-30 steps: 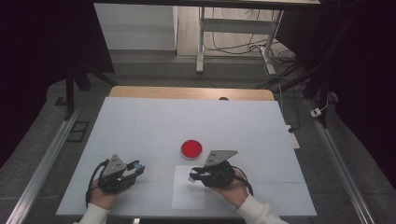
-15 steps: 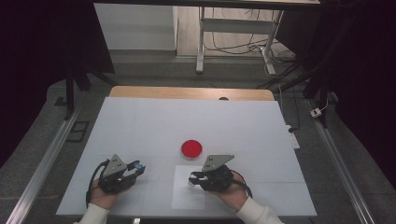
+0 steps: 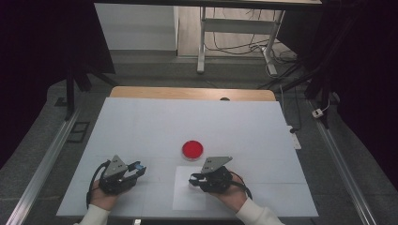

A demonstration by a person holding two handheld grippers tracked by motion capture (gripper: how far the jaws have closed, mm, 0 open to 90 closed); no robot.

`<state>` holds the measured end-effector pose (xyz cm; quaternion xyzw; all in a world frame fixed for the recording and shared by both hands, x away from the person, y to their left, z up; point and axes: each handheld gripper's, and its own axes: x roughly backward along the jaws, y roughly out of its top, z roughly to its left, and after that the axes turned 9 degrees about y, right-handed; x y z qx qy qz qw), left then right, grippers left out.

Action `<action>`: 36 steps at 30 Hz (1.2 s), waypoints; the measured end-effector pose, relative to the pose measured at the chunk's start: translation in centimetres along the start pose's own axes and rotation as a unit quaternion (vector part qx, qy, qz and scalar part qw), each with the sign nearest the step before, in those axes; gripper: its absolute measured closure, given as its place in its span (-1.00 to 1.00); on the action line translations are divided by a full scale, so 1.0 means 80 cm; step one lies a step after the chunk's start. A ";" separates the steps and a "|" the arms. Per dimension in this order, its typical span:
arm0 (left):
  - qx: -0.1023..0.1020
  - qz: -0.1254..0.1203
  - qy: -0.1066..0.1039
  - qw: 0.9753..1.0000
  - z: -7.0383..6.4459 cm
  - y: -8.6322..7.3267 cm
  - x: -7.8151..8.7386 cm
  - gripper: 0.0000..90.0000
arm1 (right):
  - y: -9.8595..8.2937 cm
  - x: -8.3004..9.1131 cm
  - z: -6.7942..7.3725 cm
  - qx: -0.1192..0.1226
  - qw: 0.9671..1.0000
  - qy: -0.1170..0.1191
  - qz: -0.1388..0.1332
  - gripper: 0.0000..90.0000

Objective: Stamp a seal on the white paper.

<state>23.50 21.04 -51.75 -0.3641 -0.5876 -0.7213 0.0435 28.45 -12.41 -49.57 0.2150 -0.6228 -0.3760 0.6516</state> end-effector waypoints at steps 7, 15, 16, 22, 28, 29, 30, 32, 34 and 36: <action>0.000 0.001 0.000 1.000 -0.001 0.000 0.000 0.43 | 0.001 -0.008 0.002 0.008 1.000 -0.001 0.007 0.67; 0.000 0.000 0.001 1.000 -0.001 -0.001 0.001 0.43 | 0.001 -0.014 0.005 0.033 0.999 -0.013 0.026 0.67; 0.000 0.000 0.001 1.000 -0.001 -0.001 0.001 0.43 | 0.001 -0.014 0.005 0.032 0.999 -0.013 0.026 0.67; 0.000 0.001 0.002 1.000 -0.001 -0.001 0.001 0.43 | 0.003 -0.014 0.005 0.035 0.999 -0.013 0.032 0.67; 0.000 0.001 0.002 1.000 -0.001 -0.001 0.002 0.43 | 0.002 -0.018 0.004 0.031 0.998 -0.014 0.043 0.68; 0.000 0.001 0.002 1.000 -0.002 -0.001 0.001 0.43 | 0.002 -0.018 0.005 0.028 0.998 -0.014 0.045 0.68; 0.000 0.001 0.002 1.000 -0.001 -0.001 0.001 0.43 | 0.003 -0.018 0.005 0.028 0.998 -0.015 0.046 0.68; 0.000 0.001 0.002 1.000 -0.001 -0.001 0.002 0.43 | 0.004 -0.019 0.006 0.030 0.998 -0.017 0.052 0.68; 0.000 0.001 0.003 1.000 -0.001 -0.001 0.002 0.43 | 0.005 -0.019 0.007 0.028 0.998 -0.019 0.057 0.68; 0.001 0.001 0.003 1.000 -0.002 -0.001 0.002 0.43 | 0.005 -0.020 0.006 0.025 0.998 -0.018 0.055 0.68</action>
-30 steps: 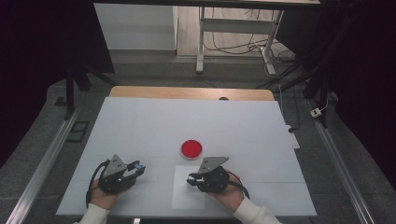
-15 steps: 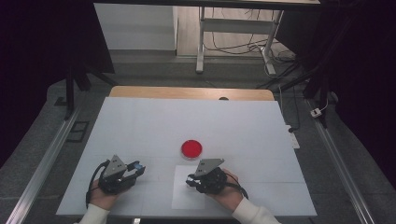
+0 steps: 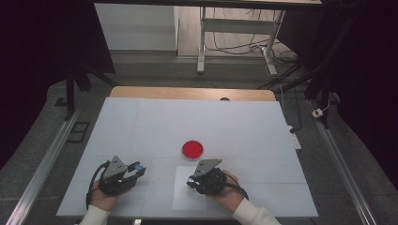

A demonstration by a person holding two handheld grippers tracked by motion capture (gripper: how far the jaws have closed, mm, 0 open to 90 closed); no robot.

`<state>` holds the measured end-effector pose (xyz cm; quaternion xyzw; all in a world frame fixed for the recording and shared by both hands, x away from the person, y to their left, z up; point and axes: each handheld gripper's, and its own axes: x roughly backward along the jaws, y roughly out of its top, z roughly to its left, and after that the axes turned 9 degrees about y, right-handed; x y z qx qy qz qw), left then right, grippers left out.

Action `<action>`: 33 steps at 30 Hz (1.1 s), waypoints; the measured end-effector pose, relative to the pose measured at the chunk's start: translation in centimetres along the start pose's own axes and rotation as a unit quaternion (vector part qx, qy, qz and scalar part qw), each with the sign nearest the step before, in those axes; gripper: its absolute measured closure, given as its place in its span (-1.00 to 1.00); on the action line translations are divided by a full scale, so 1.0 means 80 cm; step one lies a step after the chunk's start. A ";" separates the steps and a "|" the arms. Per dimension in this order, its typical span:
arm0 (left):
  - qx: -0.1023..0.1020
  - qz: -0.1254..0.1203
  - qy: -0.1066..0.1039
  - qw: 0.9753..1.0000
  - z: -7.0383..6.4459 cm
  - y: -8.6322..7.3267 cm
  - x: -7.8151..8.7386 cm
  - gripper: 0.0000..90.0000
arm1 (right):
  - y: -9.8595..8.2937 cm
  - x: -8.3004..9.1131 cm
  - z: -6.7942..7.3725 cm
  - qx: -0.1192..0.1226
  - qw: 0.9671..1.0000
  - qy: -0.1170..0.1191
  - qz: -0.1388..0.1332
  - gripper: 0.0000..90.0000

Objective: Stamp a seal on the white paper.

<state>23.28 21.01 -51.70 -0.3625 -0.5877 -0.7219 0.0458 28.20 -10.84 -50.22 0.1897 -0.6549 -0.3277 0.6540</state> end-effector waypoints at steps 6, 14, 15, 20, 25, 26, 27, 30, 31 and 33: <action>0.001 -0.001 0.001 1.000 -0.001 0.001 0.001 0.43 | -0.001 0.000 0.000 -0.004 1.000 -0.001 0.000 0.69; 0.003 -0.002 0.002 1.000 0.000 0.000 0.002 0.43 | -0.003 0.000 0.002 -0.008 1.000 -0.003 -0.004 0.69; 0.003 -0.002 0.002 1.000 0.000 0.000 0.002 0.43 | -0.004 0.000 0.001 -0.006 1.000 -0.003 -0.006 0.69; 0.003 -0.002 0.003 1.000 0.001 0.000 0.002 0.43 | -0.004 0.000 0.002 -0.010 1.000 -0.003 -0.006 0.69; 0.003 -0.002 0.004 1.000 0.002 0.000 0.002 0.43 | -0.004 0.000 0.003 -0.007 1.000 -0.009 -0.004 0.69; 0.003 -0.002 0.004 1.000 0.002 0.000 0.002 0.43 | -0.003 0.000 0.003 -0.006 1.000 -0.011 -0.001 0.69; 0.003 -0.002 0.003 1.000 0.002 0.000 0.003 0.43 | -0.003 0.000 0.004 -0.005 1.000 -0.011 -0.001 0.69; 0.004 -0.002 0.003 1.000 0.001 0.000 0.003 0.43 | -0.004 -0.001 0.003 -0.014 1.000 -0.008 -0.007 0.69; 0.004 -0.002 0.003 1.000 0.001 0.000 0.003 0.43 | -0.005 0.000 0.003 -0.013 1.000 -0.009 -0.007 0.69; 0.004 -0.002 0.003 1.000 0.002 0.000 0.003 0.43 | -0.005 0.000 0.004 -0.006 1.000 -0.011 -0.006 0.69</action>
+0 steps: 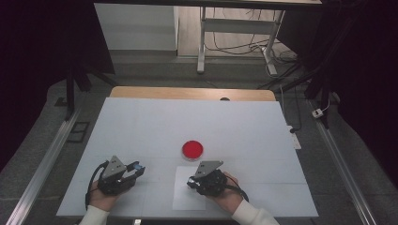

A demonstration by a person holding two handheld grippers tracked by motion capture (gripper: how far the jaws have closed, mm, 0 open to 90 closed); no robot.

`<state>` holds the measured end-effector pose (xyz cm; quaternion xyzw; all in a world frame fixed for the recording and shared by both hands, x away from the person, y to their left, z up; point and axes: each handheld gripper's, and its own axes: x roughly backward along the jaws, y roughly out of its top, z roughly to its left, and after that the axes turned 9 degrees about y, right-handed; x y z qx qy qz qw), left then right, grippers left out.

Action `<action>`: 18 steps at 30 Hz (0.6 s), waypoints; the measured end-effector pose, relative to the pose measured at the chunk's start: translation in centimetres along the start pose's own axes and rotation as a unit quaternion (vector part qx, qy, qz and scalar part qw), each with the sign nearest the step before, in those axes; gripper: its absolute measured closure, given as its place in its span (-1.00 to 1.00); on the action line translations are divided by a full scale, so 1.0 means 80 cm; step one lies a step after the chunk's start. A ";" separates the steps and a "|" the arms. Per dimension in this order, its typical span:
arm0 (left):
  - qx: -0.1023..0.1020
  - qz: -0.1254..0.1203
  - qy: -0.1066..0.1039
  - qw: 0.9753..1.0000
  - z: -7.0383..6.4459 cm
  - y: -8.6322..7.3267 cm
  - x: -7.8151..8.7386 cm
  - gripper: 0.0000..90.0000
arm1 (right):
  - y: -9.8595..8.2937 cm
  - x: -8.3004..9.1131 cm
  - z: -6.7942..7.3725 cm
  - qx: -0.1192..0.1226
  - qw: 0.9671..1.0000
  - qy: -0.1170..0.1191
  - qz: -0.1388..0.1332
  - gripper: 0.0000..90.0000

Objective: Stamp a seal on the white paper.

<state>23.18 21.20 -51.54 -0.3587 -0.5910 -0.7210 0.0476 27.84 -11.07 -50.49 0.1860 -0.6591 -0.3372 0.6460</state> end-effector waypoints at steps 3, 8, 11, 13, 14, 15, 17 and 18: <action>0.000 0.000 0.000 1.000 0.000 0.000 0.000 0.43 | -0.001 0.000 -0.001 -0.001 1.000 0.004 -0.004 0.69; 0.001 -0.001 0.000 1.000 0.001 0.000 0.000 0.43 | 0.000 0.000 -0.002 0.001 1.000 0.005 -0.005 0.69; 0.001 0.001 -0.001 1.000 0.002 -0.001 -0.001 0.43 | 0.000 0.001 -0.002 -0.003 1.000 0.008 -0.006 0.68; 0.001 0.001 0.000 1.000 0.002 0.000 -0.001 0.43 | -0.002 0.001 -0.002 -0.005 1.000 0.008 -0.013 0.68; 0.001 0.000 0.000 1.000 0.002 0.000 -0.001 0.43 | -0.002 0.001 -0.002 -0.006 1.000 0.007 -0.014 0.68; 0.001 0.000 0.000 1.000 0.002 0.000 -0.001 0.43 | -0.002 0.001 -0.001 -0.007 1.000 0.006 -0.016 0.68; 0.001 -0.001 0.000 1.000 0.002 0.000 -0.001 0.43 | -0.001 0.002 -0.001 -0.007 1.000 0.005 -0.017 0.68; 0.001 -0.001 0.000 1.000 0.002 0.000 -0.001 0.43 | -0.001 0.003 0.000 -0.006 1.000 0.003 -0.019 0.68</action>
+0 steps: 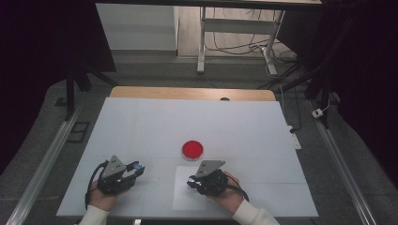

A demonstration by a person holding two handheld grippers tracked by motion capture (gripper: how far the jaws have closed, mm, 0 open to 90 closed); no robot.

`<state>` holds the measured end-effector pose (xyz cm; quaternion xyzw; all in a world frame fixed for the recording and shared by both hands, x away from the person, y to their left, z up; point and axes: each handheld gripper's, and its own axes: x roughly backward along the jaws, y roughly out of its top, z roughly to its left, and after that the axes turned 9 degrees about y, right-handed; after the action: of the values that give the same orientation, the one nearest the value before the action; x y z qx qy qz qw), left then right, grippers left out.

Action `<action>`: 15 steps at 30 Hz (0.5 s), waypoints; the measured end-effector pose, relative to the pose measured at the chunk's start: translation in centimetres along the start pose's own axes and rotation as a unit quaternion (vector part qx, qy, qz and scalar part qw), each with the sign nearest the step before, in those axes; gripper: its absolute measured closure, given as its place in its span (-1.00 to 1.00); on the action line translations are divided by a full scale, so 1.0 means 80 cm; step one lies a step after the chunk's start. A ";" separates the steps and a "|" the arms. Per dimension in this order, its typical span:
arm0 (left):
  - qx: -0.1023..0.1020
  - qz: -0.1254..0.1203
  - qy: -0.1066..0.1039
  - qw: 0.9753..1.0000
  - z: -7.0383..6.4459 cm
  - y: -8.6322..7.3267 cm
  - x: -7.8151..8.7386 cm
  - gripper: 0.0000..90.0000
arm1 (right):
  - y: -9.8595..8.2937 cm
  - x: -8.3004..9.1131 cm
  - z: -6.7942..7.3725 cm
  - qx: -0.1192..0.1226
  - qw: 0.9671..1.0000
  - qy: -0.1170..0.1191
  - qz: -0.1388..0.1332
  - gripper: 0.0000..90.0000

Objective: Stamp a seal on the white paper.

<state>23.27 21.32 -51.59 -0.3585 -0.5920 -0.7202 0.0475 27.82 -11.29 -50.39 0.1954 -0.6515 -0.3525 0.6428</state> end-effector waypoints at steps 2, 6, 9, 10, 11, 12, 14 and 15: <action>0.000 0.000 0.000 1.000 0.000 0.000 0.000 0.43 | 0.000 0.001 0.000 0.000 1.000 0.001 -0.004 0.68; 0.000 0.000 -0.001 1.000 0.001 0.000 0.000 0.43 | 0.001 0.003 0.001 0.000 1.000 -0.002 0.000 0.68; 0.000 0.000 0.000 1.000 0.001 0.000 0.000 0.43 | 0.001 0.003 0.000 0.001 1.000 -0.002 0.000 0.68; 0.000 0.000 0.000 1.000 0.001 0.000 0.000 0.43 | 0.000 0.003 0.000 0.000 1.000 0.000 -0.003 0.68; 0.000 0.000 0.000 1.000 0.001 0.000 0.000 0.43 | 0.000 0.003 0.000 0.001 1.000 0.001 -0.004 0.68; -0.001 0.000 0.000 1.000 0.001 0.000 0.000 0.42 | 0.000 0.003 0.000 0.001 1.000 0.001 -0.005 0.68; -0.002 0.001 -0.001 1.000 0.001 0.000 0.000 0.42 | 0.000 0.003 0.000 0.002 1.000 0.001 -0.006 0.68; -0.002 0.001 0.000 1.000 0.001 0.000 0.000 0.42 | 0.000 0.003 -0.001 0.002 1.000 0.002 -0.006 0.68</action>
<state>23.29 21.37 -51.61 -0.3594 -0.5906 -0.7209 0.0475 27.84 -11.48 -50.21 0.2007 -0.6499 -0.3547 0.6415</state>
